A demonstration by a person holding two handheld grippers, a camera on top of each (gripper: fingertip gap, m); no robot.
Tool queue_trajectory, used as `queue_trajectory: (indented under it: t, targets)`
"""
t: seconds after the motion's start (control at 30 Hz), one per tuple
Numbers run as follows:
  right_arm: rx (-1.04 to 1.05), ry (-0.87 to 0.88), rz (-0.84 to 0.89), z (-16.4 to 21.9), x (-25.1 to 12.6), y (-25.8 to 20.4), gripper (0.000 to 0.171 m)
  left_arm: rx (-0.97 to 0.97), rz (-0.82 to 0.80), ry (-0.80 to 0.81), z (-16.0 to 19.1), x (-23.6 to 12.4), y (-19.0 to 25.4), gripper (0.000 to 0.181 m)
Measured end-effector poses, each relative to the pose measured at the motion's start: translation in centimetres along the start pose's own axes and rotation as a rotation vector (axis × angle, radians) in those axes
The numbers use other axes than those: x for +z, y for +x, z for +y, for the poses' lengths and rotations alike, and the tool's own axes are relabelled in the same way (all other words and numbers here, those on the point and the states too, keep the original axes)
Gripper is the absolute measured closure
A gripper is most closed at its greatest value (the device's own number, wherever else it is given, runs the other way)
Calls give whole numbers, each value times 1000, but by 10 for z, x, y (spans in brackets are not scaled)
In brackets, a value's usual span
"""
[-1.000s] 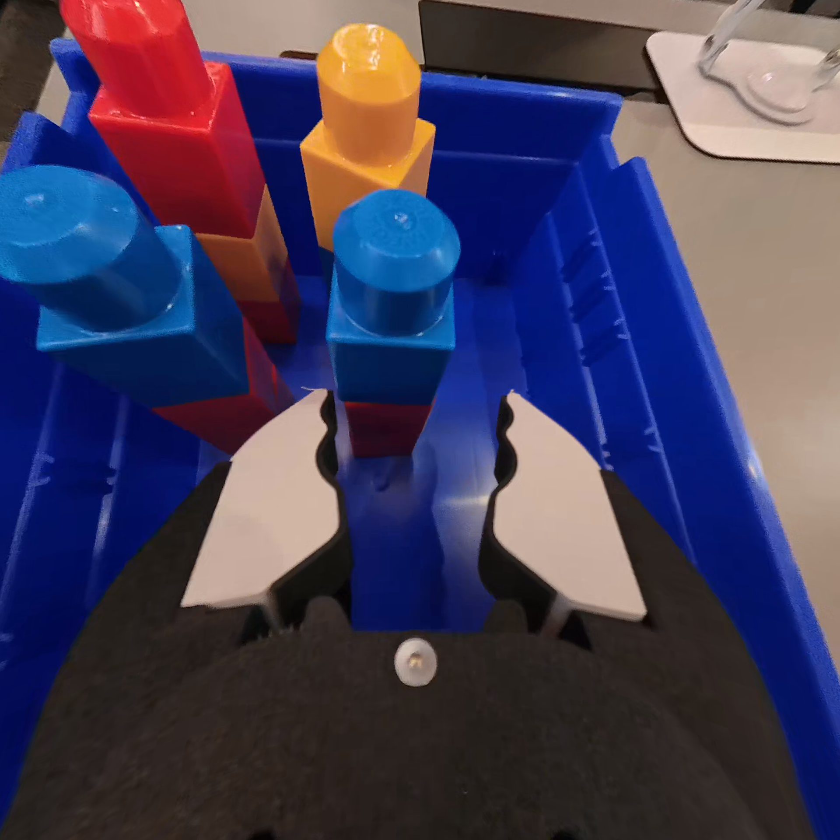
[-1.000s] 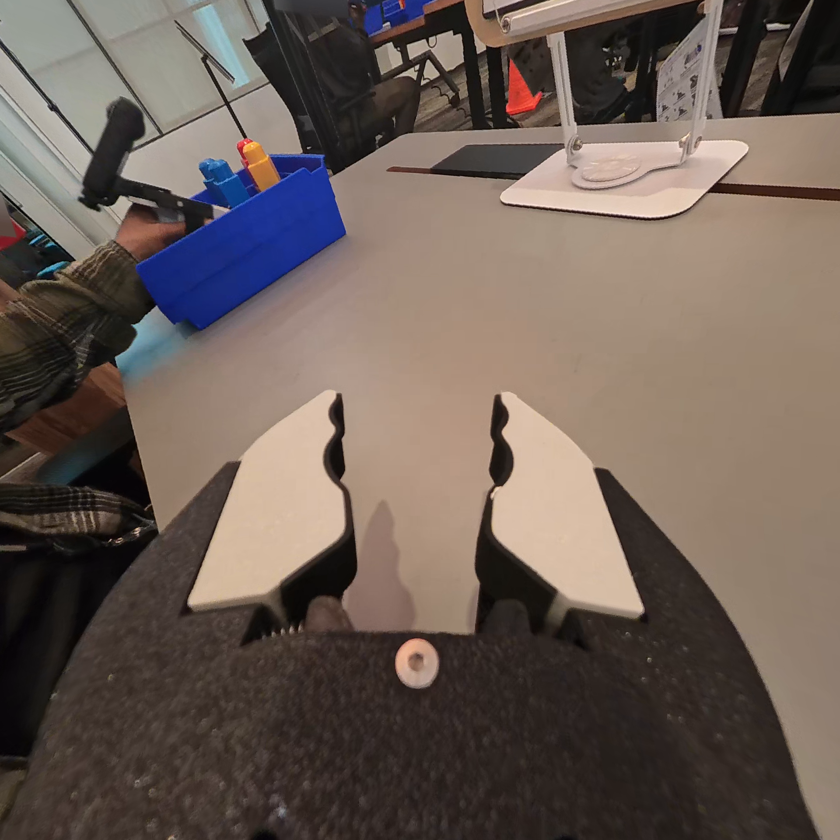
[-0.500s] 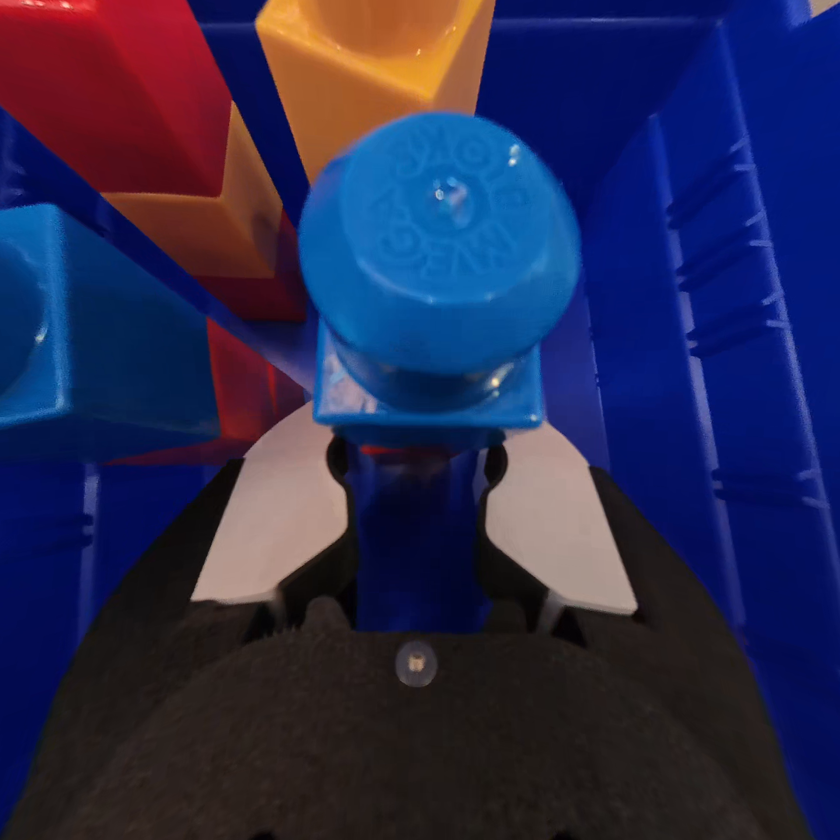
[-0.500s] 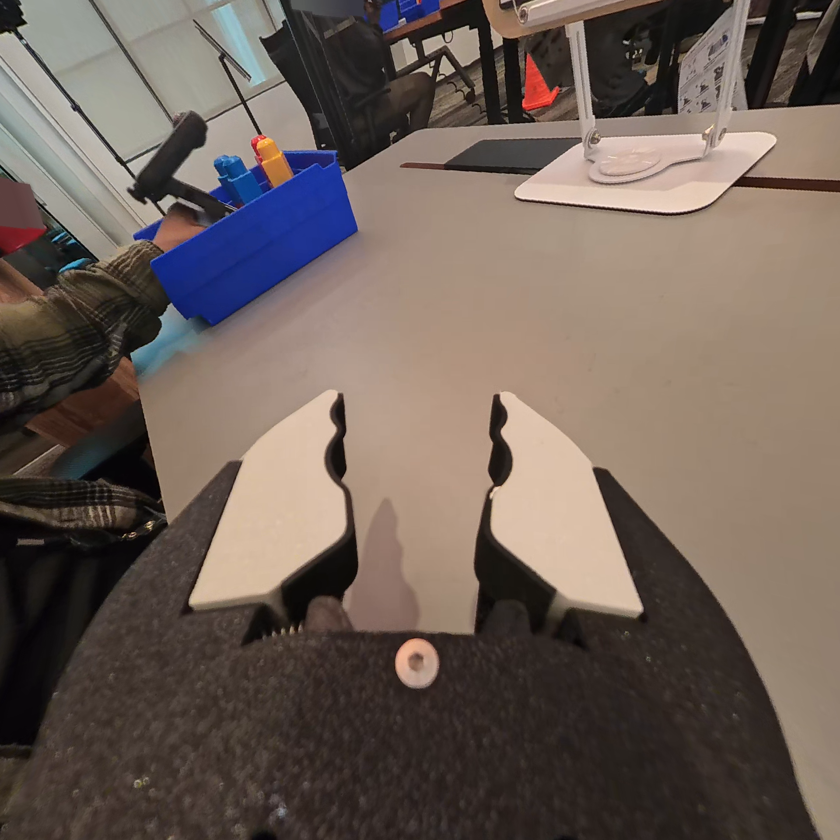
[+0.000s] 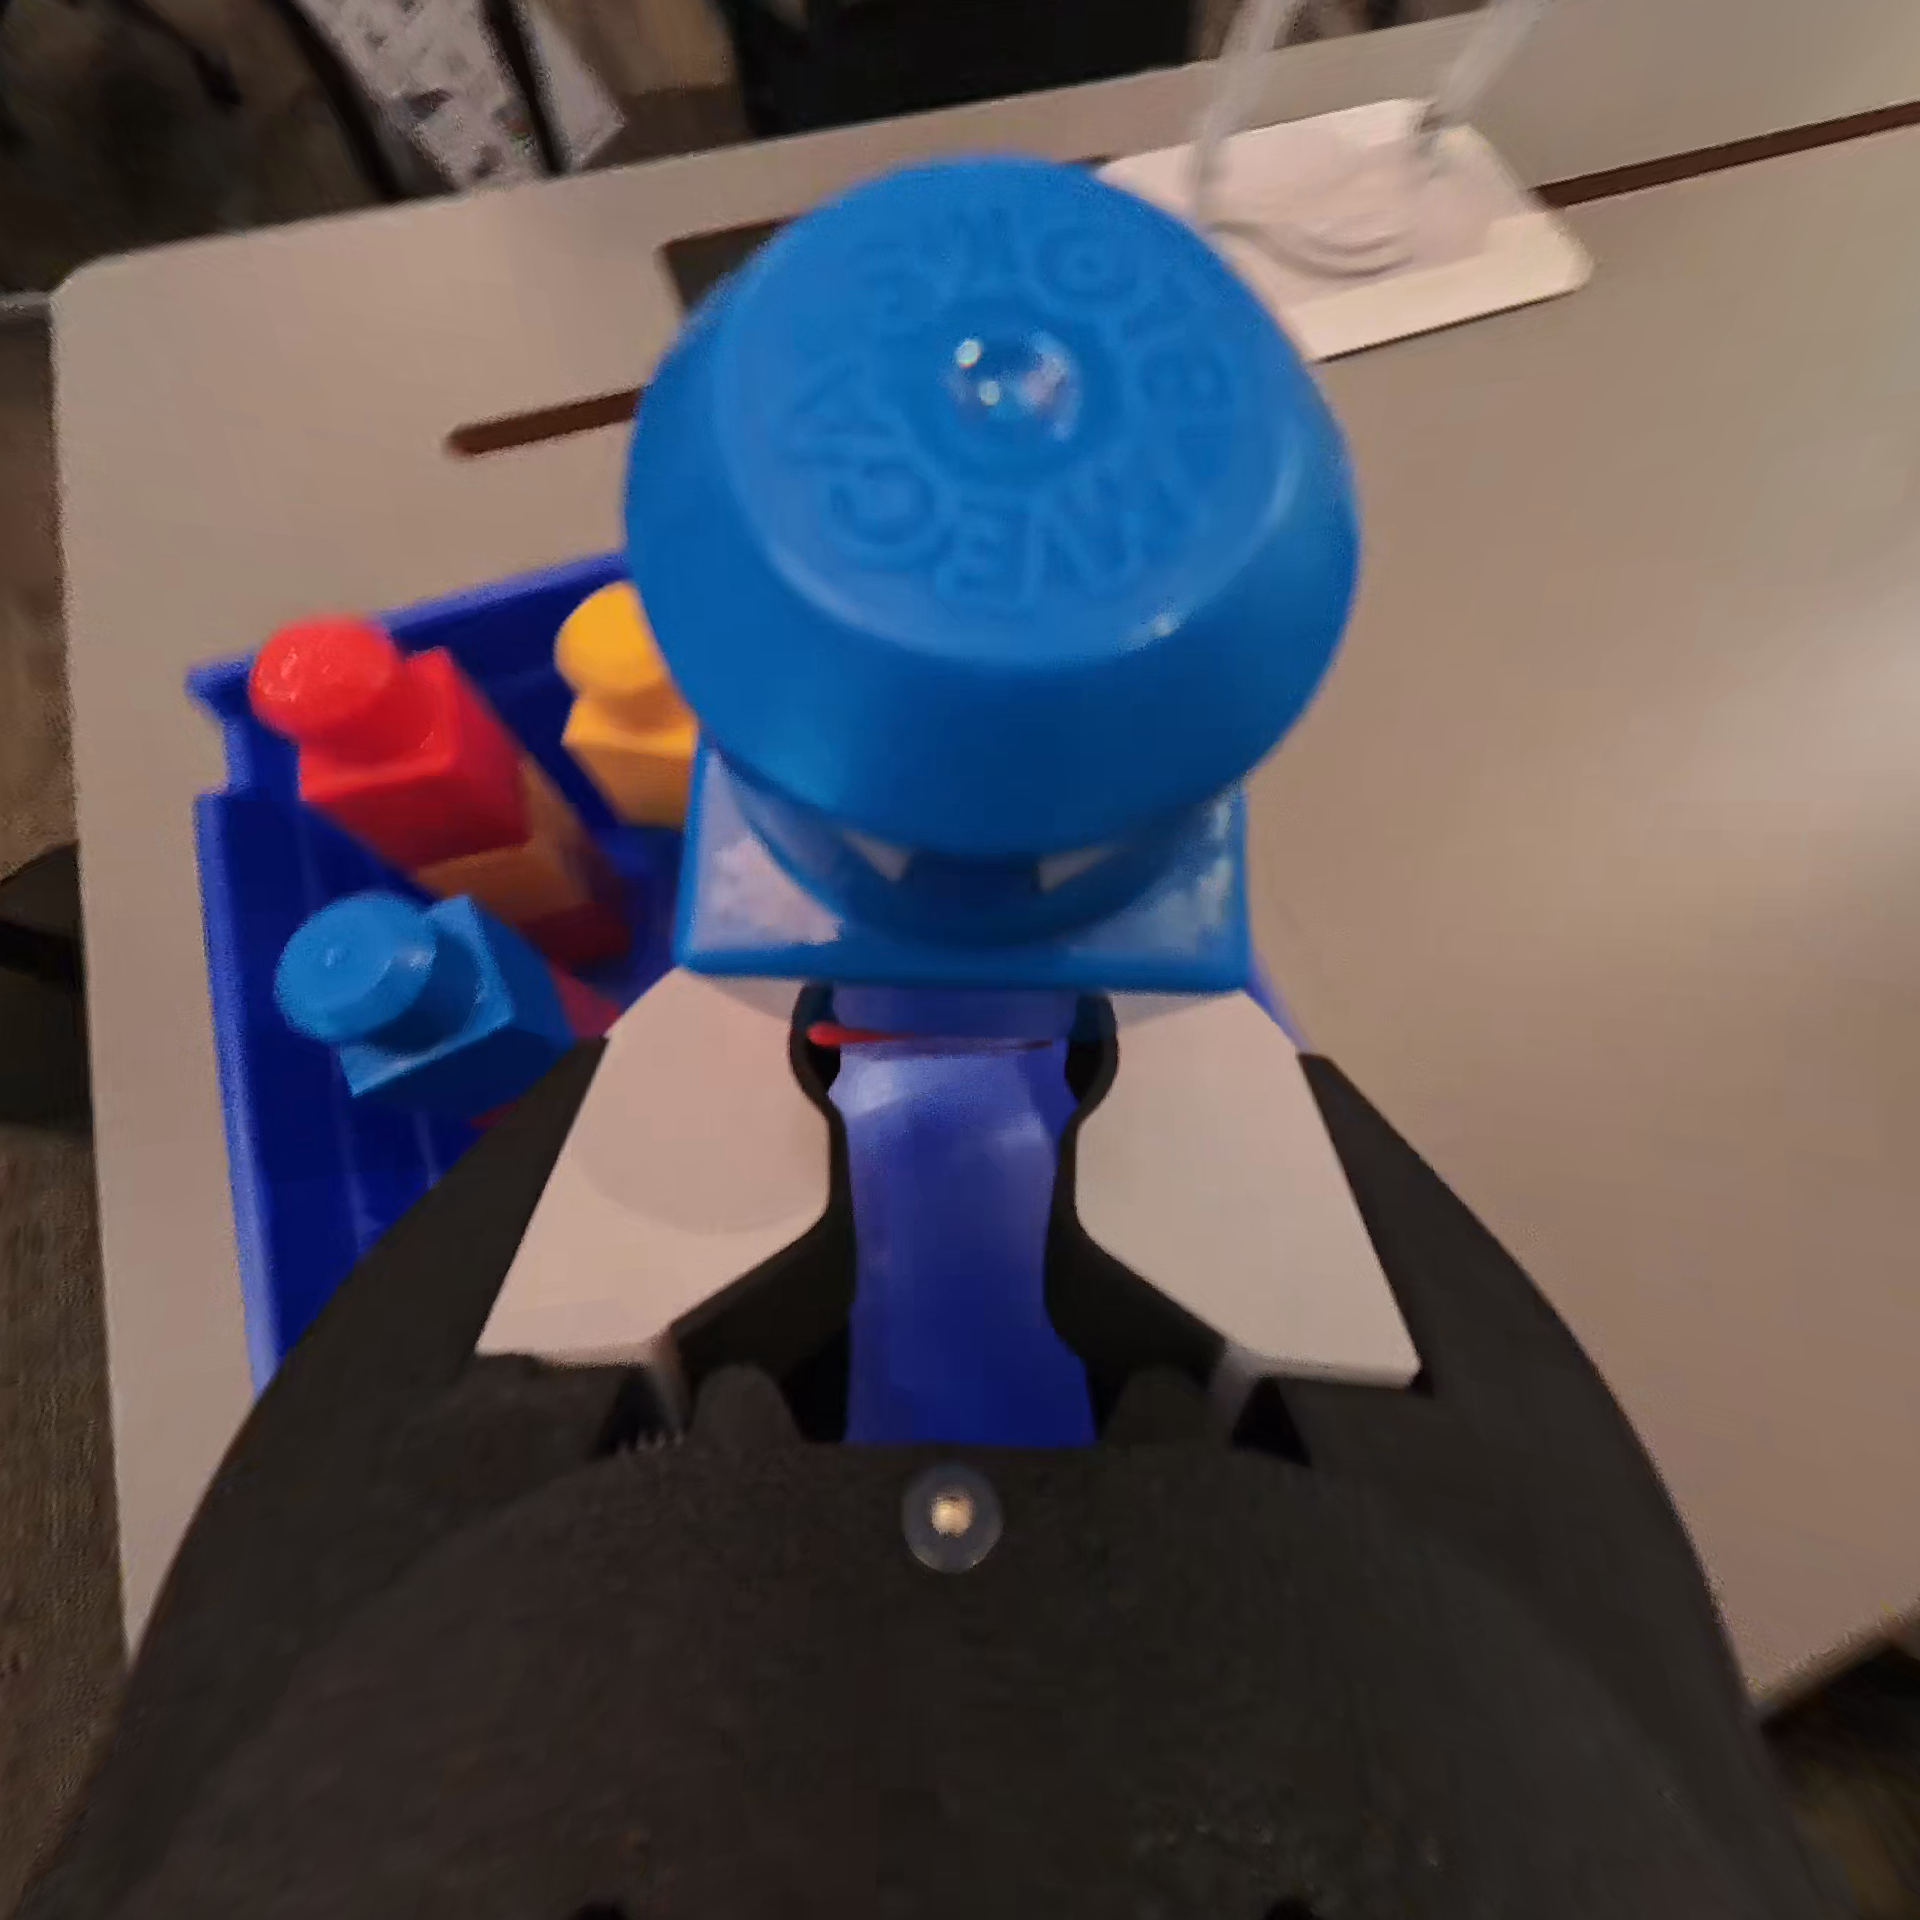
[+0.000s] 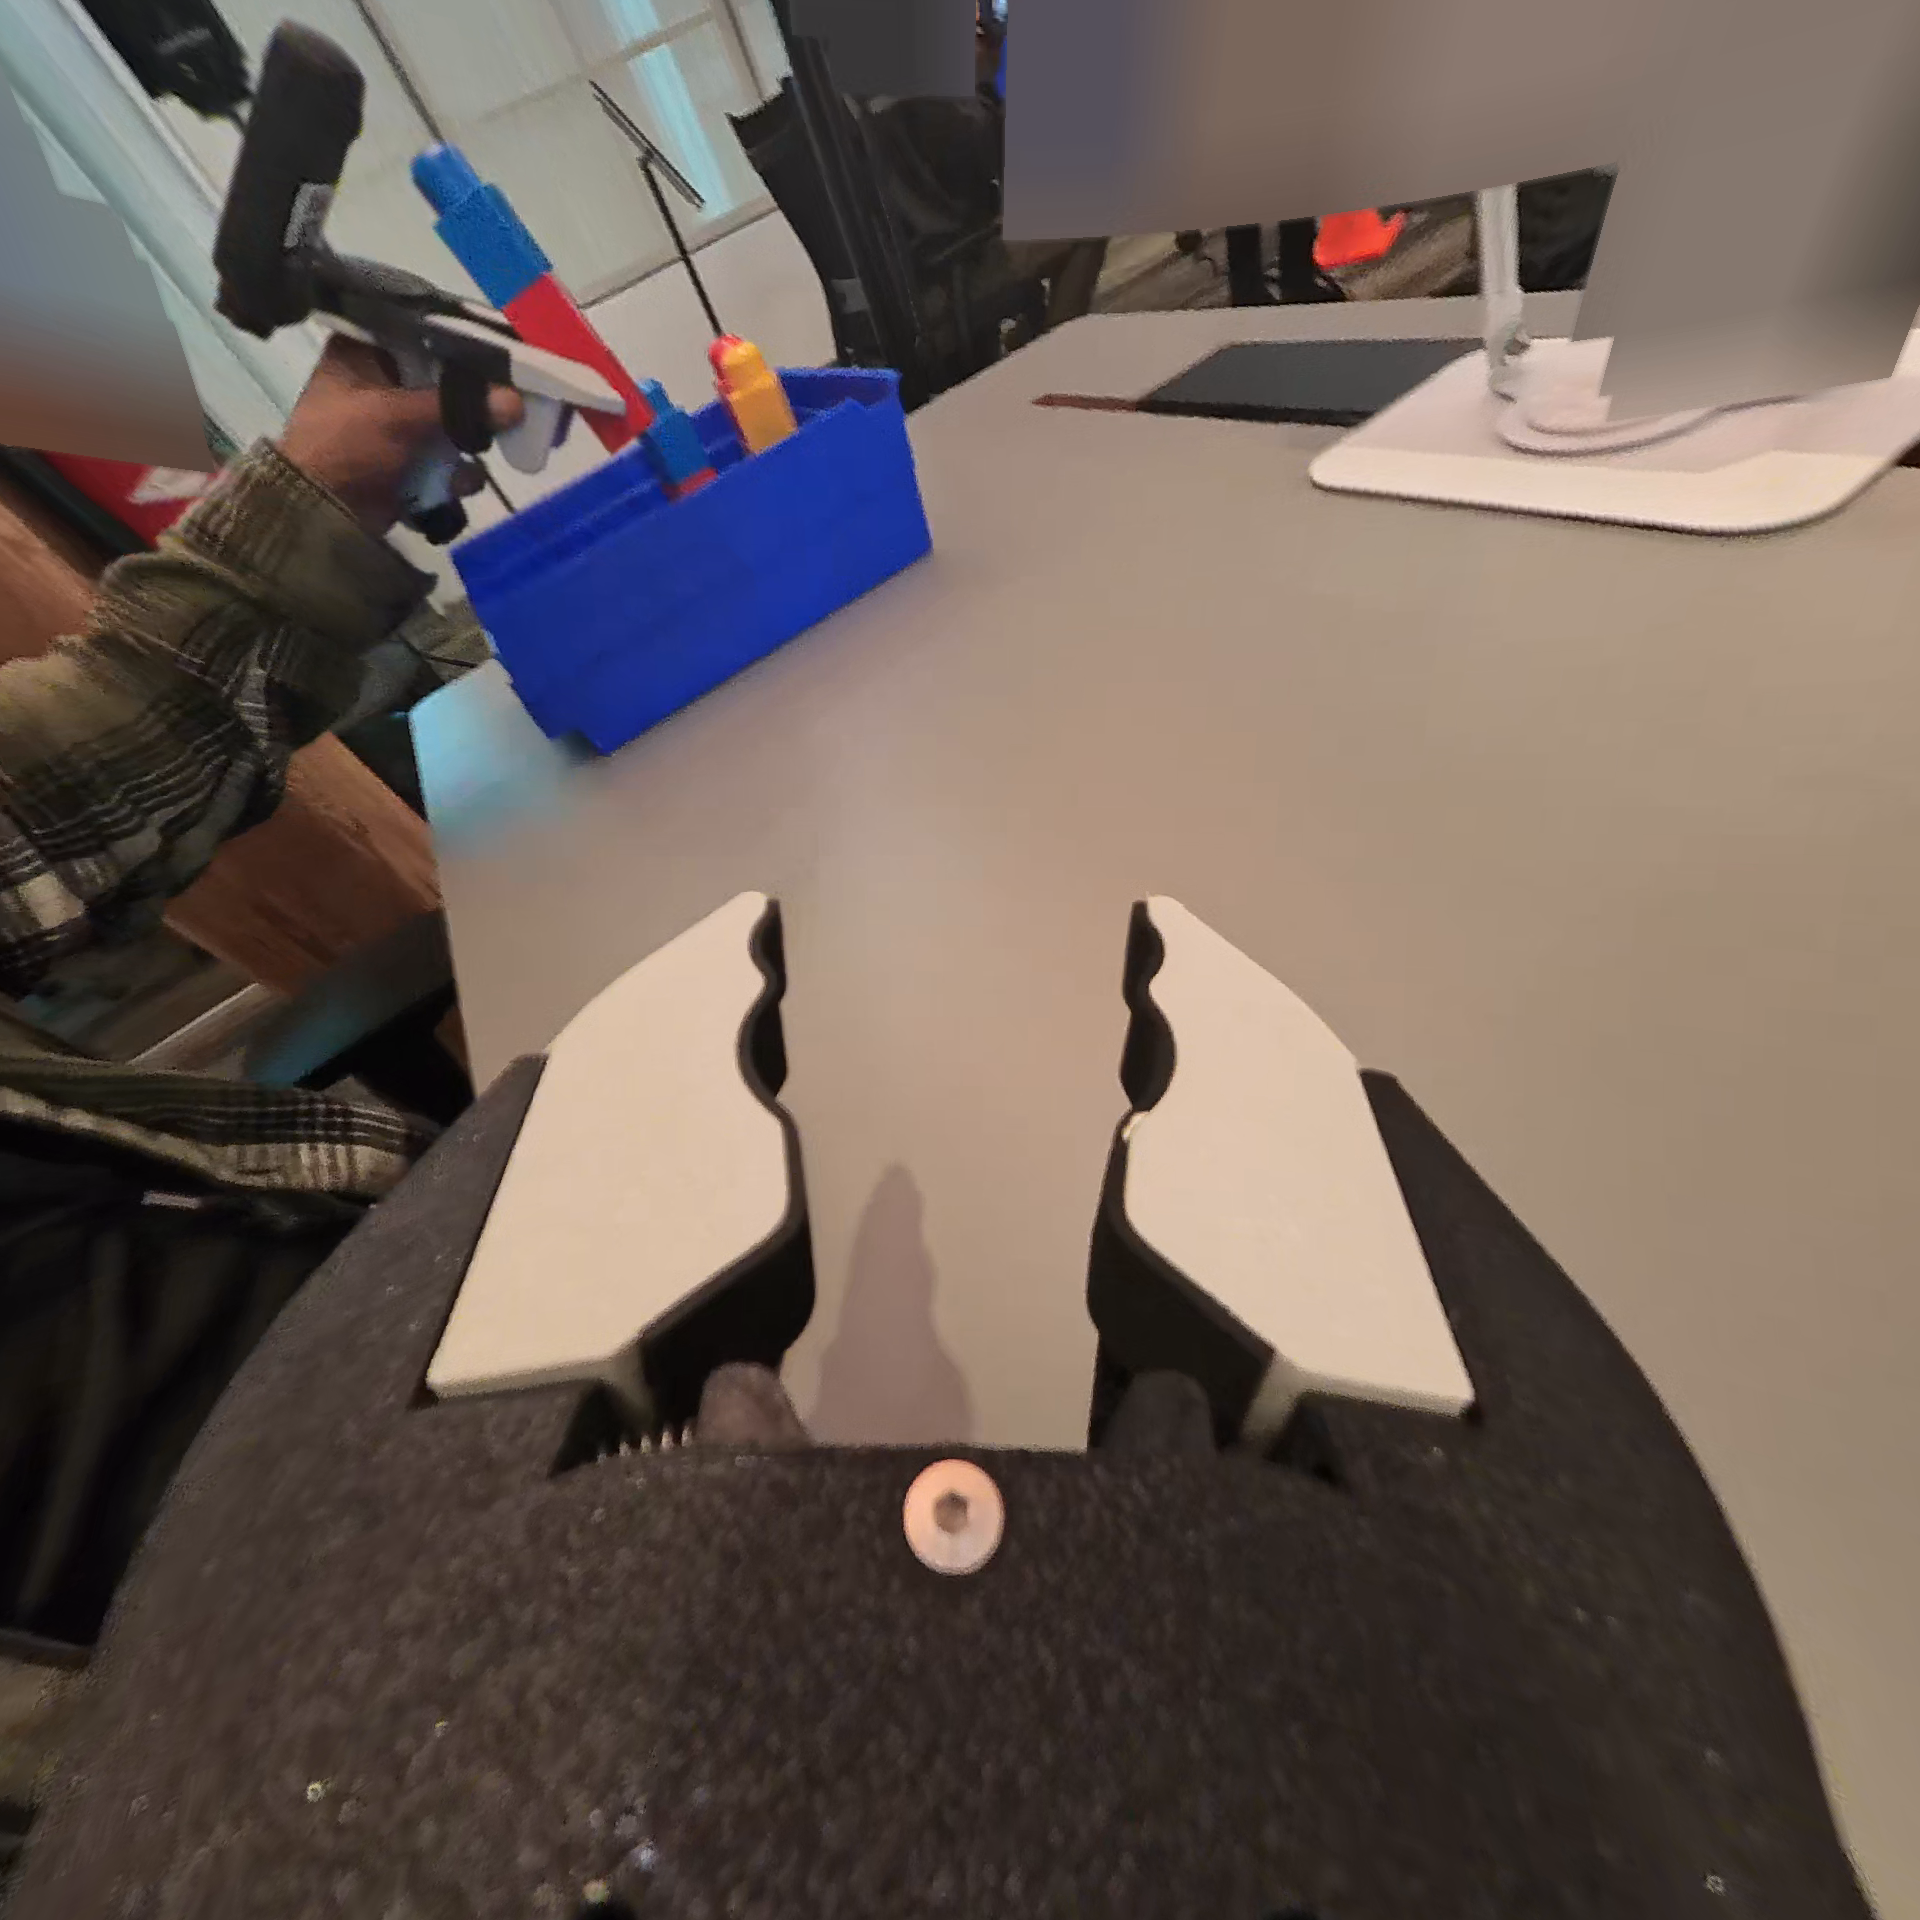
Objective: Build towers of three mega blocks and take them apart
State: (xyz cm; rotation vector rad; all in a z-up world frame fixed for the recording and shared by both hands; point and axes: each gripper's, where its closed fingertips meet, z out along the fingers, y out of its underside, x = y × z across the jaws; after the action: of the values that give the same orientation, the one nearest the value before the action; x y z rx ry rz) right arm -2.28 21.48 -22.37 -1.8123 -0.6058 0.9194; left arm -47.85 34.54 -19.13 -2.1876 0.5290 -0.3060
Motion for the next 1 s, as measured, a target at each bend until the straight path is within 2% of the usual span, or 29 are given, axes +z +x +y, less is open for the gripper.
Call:
queue_trajectory:
  t: [0.1,0.2,0.33,0.47,0.63,0.77,0.83,0.9,1.0]
  targets:
    - [-28,31,-36,-22,3,-14,108,105,187,-45,-28,-17,64,141]
    - [-66,63,-114,-57,13,-39,103,227,401,-98,-41,-14,147,141]
    - [-171,91,-247,-100,41,-79,96,328,732,-169,-28,8,259,141]
    - [-199,50,-347,-113,75,-101,93,358,970,-247,-1,26,332,141]
    - [-205,-118,-475,-90,106,-115,98,378,1085,-324,23,31,365,141]
    - [-190,-215,-542,-75,116,-117,120,385,1120,-354,30,30,369,141]
    - [-174,-227,-580,-73,116,-119,134,390,1144,-355,32,28,371,141]
    - [-152,-205,-584,-75,117,-119,134,385,1157,-323,30,29,372,140]
    - [-79,-66,-577,-89,114,-114,135,307,1196,-190,14,31,374,135]
